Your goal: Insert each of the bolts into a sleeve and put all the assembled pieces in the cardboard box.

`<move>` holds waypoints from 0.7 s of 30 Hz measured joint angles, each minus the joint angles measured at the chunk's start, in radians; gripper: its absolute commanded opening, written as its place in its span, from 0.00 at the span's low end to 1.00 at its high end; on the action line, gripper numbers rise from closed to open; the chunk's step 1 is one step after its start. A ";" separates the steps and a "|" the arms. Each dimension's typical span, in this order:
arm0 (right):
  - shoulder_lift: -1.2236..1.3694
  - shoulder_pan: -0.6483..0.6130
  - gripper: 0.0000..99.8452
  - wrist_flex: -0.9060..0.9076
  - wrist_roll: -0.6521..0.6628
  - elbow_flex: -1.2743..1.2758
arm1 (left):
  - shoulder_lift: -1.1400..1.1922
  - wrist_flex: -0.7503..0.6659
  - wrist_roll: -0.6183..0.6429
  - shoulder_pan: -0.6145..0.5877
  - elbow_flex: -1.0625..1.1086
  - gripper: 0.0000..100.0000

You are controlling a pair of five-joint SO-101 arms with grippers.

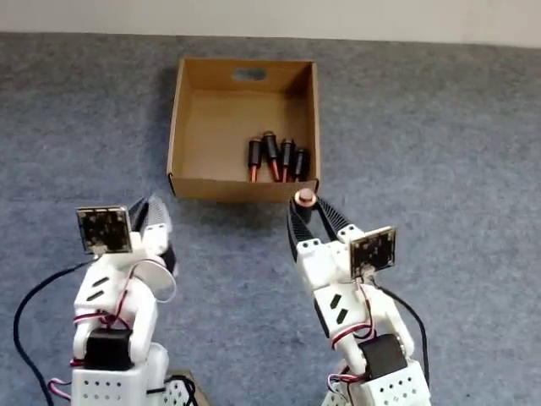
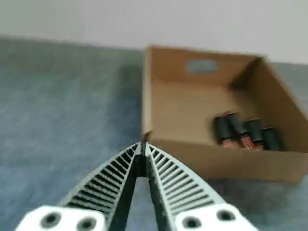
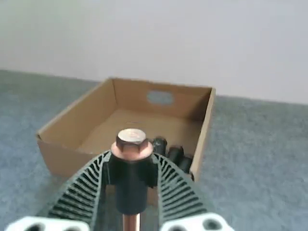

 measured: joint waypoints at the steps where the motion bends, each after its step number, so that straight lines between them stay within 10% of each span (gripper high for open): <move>1: 0.000 0.000 0.01 0.032 0.000 -0.018 | 0.003 0.020 0.000 -0.031 0.005 0.01; 21: 0.259 -0.012 0.01 0.133 0.000 -0.477 | 0.003 0.238 -0.002 -0.066 0.137 0.01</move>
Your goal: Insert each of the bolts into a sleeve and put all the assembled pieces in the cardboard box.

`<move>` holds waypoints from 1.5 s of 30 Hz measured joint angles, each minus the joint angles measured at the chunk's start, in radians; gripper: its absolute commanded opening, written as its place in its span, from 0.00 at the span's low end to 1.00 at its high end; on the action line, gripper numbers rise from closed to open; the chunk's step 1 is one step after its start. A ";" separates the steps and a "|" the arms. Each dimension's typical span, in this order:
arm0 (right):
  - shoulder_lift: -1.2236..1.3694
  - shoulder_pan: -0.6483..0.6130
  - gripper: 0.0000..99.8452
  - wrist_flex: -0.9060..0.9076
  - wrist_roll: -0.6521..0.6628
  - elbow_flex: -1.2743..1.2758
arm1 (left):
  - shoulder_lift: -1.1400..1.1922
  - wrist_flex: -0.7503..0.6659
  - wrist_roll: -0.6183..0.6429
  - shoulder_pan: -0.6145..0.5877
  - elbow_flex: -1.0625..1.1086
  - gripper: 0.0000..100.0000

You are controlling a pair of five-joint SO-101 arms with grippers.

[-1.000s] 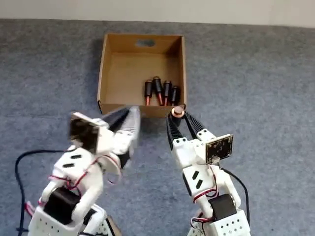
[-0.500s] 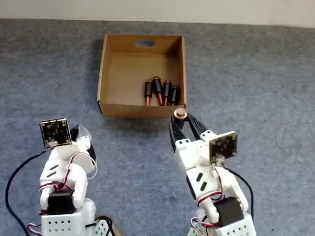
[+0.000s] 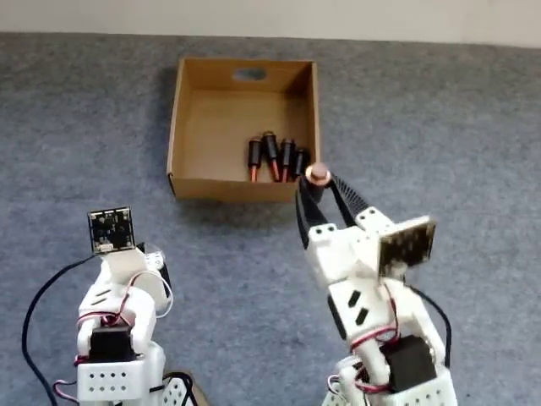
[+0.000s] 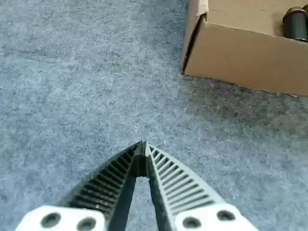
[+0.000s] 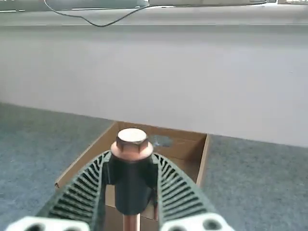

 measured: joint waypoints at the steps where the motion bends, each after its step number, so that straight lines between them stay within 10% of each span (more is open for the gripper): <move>1: 0.060 -0.011 0.01 0.000 0.000 -0.040 | 0.000 0.000 0.000 0.000 0.000 0.01; 26: 1.803 -0.089 0.01 -0.081 -0.183 -1.163 | 0.003 0.158 0.000 0.006 0.000 0.01; 45: 2.246 -0.115 0.01 0.232 -0.287 -1.611 | 0.005 0.158 0.000 0.006 0.000 0.01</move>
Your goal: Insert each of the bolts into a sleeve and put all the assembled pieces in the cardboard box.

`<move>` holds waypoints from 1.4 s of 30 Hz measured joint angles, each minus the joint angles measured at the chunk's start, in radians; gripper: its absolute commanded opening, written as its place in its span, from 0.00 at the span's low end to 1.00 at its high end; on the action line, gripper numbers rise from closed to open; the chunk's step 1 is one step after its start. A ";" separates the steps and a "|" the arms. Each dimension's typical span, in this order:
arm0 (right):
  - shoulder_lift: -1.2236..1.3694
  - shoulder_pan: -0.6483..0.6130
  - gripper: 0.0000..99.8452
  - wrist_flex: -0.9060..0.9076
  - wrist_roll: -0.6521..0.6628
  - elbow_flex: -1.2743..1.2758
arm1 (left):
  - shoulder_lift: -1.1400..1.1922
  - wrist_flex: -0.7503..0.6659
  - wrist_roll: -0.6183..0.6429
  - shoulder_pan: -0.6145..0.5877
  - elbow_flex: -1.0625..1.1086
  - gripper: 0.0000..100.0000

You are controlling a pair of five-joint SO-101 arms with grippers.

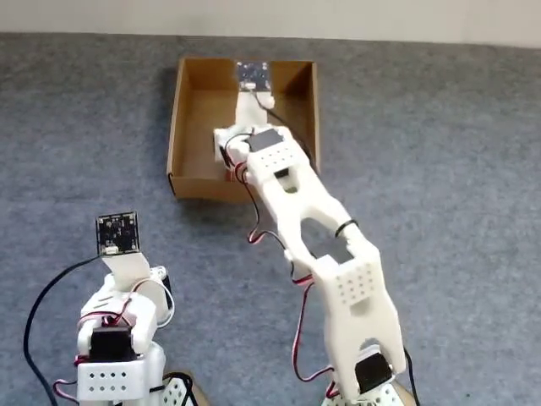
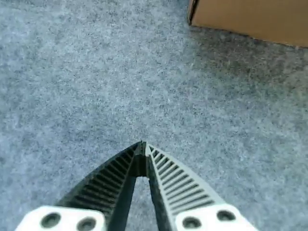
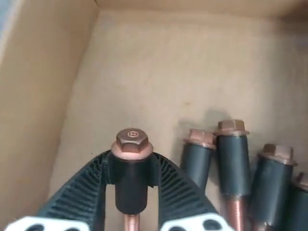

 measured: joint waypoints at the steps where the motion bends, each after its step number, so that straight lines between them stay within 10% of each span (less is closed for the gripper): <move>1: 0.015 0.000 0.01 0.020 0.000 -0.017 | 0.000 0.000 0.000 0.000 0.000 0.01; 24: 0.198 -0.003 0.16 0.176 -0.008 -0.255 | 0.000 0.000 0.000 0.000 0.000 0.01; 42: 0.203 0.008 0.09 0.947 -0.008 -1.138 | 0.000 0.000 0.000 0.000 0.000 0.01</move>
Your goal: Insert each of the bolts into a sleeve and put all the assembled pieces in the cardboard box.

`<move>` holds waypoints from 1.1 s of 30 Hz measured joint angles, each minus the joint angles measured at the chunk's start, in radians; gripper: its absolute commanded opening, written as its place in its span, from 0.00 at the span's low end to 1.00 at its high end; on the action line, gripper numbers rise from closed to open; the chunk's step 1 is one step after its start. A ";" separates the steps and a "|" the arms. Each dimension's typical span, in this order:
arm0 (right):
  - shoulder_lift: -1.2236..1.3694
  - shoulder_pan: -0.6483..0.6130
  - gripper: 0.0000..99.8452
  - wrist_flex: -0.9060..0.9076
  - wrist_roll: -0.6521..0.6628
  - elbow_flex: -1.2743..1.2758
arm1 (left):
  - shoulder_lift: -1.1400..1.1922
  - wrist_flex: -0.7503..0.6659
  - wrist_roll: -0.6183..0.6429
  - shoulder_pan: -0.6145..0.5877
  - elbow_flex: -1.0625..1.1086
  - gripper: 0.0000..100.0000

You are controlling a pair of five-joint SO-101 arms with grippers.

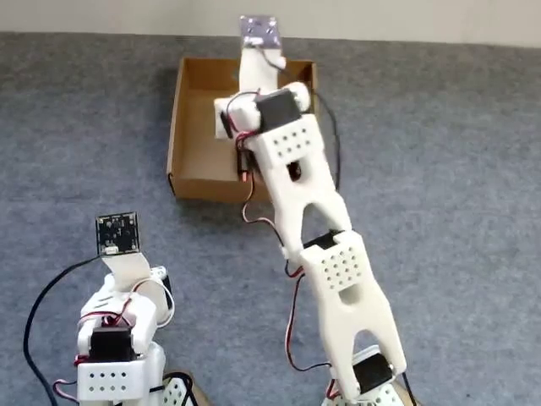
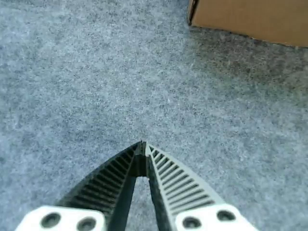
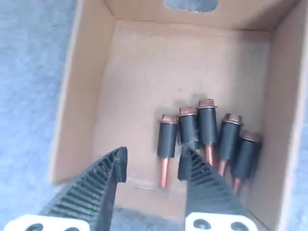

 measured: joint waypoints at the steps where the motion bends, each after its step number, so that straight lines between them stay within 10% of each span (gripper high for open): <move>1: -0.002 0.000 0.05 0.014 0.000 -0.029 | 0.000 0.000 0.000 0.000 0.000 0.01; 20: -0.509 0.025 0.00 0.034 0.084 -0.009 | 0.000 0.000 0.000 0.000 0.000 0.01; 33: -1.364 -0.014 0.01 -0.014 0.091 1.197 | 0.000 0.000 0.000 0.000 0.000 0.01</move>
